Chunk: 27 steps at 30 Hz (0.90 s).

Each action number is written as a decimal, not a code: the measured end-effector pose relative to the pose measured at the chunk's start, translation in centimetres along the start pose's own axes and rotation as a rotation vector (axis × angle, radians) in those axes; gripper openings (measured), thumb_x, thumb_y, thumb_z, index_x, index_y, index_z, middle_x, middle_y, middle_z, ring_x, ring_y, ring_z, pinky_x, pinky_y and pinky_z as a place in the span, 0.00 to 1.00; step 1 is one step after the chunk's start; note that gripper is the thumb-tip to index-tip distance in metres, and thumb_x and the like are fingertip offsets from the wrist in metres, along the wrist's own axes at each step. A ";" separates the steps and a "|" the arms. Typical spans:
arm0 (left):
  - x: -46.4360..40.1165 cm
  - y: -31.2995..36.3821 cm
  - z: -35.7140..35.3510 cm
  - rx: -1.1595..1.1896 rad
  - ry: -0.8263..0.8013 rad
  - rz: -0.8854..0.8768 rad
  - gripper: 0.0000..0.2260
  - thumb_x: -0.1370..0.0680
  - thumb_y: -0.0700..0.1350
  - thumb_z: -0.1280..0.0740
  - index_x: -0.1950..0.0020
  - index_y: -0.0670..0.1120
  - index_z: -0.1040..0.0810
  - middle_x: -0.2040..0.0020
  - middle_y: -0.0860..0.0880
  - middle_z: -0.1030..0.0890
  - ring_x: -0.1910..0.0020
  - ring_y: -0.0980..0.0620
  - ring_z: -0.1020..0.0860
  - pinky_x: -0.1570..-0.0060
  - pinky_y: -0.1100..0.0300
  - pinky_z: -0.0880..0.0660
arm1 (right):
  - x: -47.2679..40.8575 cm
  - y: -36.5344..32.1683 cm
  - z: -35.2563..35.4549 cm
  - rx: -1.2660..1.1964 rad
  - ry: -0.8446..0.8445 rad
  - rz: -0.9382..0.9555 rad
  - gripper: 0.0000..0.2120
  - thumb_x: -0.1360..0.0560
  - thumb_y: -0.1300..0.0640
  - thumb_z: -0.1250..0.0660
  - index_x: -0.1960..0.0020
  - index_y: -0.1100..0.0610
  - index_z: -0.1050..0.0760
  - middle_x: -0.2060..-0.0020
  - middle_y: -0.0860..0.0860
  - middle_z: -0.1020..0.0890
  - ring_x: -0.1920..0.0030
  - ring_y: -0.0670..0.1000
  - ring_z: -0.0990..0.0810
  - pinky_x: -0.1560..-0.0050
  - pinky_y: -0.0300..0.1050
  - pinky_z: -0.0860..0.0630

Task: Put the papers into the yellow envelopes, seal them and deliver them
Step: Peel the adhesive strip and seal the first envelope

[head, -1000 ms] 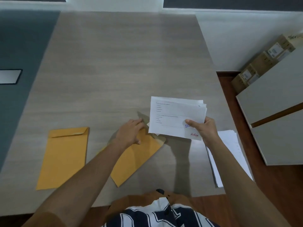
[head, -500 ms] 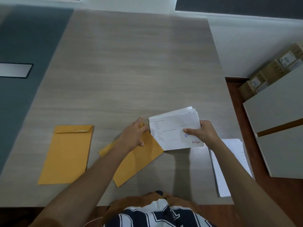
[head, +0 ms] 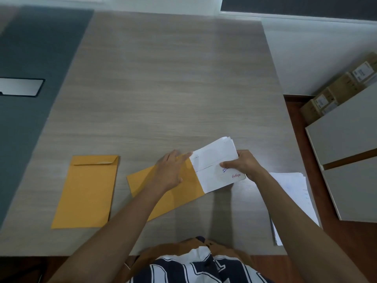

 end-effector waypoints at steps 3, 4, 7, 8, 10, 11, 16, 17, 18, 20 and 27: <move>1.1 0.7 -0.8 -0.028 -0.039 0.040 0.62 0.39 0.63 0.22 0.21 0.57 0.64 0.20 0.43 0.51 0.21 0.41 0.56 0.23 0.45 0.51 | 0.0 0.9 -0.4 0.025 0.046 -0.004 0.11 0.33 0.57 0.21 0.53 0.58 0.17 0.58 0.53 0.14 0.58 0.53 0.15 0.56 0.49 0.18; 1.4 0.9 -1.2 -0.063 -0.034 0.030 0.65 0.42 0.66 0.22 0.22 0.56 0.66 0.21 0.42 0.51 0.22 0.40 0.57 0.23 0.43 0.52 | 0.1 1.2 -0.5 0.032 0.057 -0.014 0.11 0.32 0.54 0.22 0.53 0.57 0.17 0.58 0.52 0.14 0.58 0.53 0.15 0.56 0.49 0.18; 1.7 1.2 -2.0 -0.149 -0.010 -0.001 0.68 0.45 0.68 0.23 0.24 0.57 0.71 0.22 0.40 0.53 0.22 0.37 0.59 0.24 0.42 0.55 | 0.1 1.8 -0.7 0.031 0.094 -0.033 0.08 0.28 0.55 0.26 0.51 0.57 0.18 0.56 0.52 0.15 0.56 0.53 0.16 0.56 0.48 0.20; 1.8 1.2 -2.0 -0.160 -0.009 -0.007 0.68 0.44 0.68 0.23 0.24 0.57 0.72 0.22 0.39 0.53 0.22 0.37 0.59 0.24 0.42 0.56 | 0.0 2.1 -0.7 0.022 0.108 -0.036 0.08 0.27 0.56 0.27 0.50 0.57 0.18 0.56 0.52 0.15 0.56 0.54 0.16 0.56 0.48 0.20; 1.7 1.4 -1.9 -0.182 -0.010 -0.025 0.68 0.44 0.68 0.23 0.24 0.57 0.72 0.22 0.38 0.52 0.22 0.36 0.59 0.24 0.41 0.56 | 0.2 2.5 -0.6 0.003 0.123 -0.043 0.08 0.28 0.58 0.27 0.49 0.57 0.18 0.55 0.53 0.15 0.56 0.55 0.16 0.57 0.47 0.20; 1.7 1.4 -1.9 -0.192 -0.010 -0.034 0.67 0.44 0.68 0.24 0.24 0.57 0.72 0.23 0.37 0.52 0.22 0.36 0.58 0.24 0.40 0.55 | 0.3 2.7 -0.7 -0.008 0.119 -0.048 0.08 0.28 0.58 0.27 0.49 0.57 0.18 0.55 0.53 0.15 0.56 0.54 0.16 0.57 0.47 0.20; 2.0 2.0 -1.7 -0.203 -0.030 -0.108 0.67 0.43 0.69 0.25 0.24 0.57 0.73 0.23 0.39 0.50 0.22 0.36 0.57 0.25 0.38 0.55 | 0.9 2.9 -1.7 -0.016 0.078 -0.048 0.06 0.28 0.59 0.26 0.51 0.57 0.19 0.55 0.53 0.15 0.58 0.51 0.17 0.61 0.44 0.21; 2.1 2.1 -1.8 -0.198 -0.031 -0.125 0.67 0.43 0.69 0.25 0.24 0.57 0.73 0.23 0.39 0.50 0.22 0.37 0.56 0.25 0.38 0.54 | 1.0 2.9 -2.0 -0.019 0.069 -0.046 0.06 0.28 0.59 0.26 0.52 0.56 0.19 0.56 0.52 0.15 0.58 0.51 0.17 0.61 0.44 0.21; 2.2 2.3 -1.9 -0.196 -0.029 -0.140 0.67 0.44 0.69 0.25 0.24 0.56 0.73 0.23 0.39 0.50 0.22 0.37 0.56 0.25 0.38 0.54 | 1.1 3.0 -2.4 -0.018 0.059 -0.044 0.05 0.28 0.59 0.26 0.53 0.56 0.20 0.56 0.52 0.15 0.58 0.50 0.17 0.60 0.44 0.21; 2.2 2.7 -2.1 -0.203 -0.019 -0.165 0.67 0.44 0.69 0.25 0.24 0.56 0.73 0.23 0.39 0.50 0.22 0.38 0.55 0.25 0.37 0.52 | 1.3 3.3 -3.2 -0.009 0.042 -0.039 0.05 0.28 0.58 0.25 0.54 0.54 0.20 0.56 0.51 0.15 0.57 0.51 0.16 0.57 0.47 0.19; 2.0 2.9 -1.8 -0.233 -0.071 -0.135 0.69 0.44 0.70 0.24 0.26 0.56 0.76 0.21 0.39 0.57 0.22 0.37 0.61 0.26 0.34 0.54 | 1.8 3.7 -4.2 -0.002 0.003 -0.026 0.09 0.28 0.55 0.25 0.50 0.56 0.19 0.55 0.51 0.14 0.55 0.52 0.15 0.54 0.49 0.18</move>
Point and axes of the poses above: each hand's wrist, its own x-axis away from the middle knuckle, its own z-axis out of the back of the hand, y = z × x, the point moved 1 cm from there along -x, towards the middle knuckle
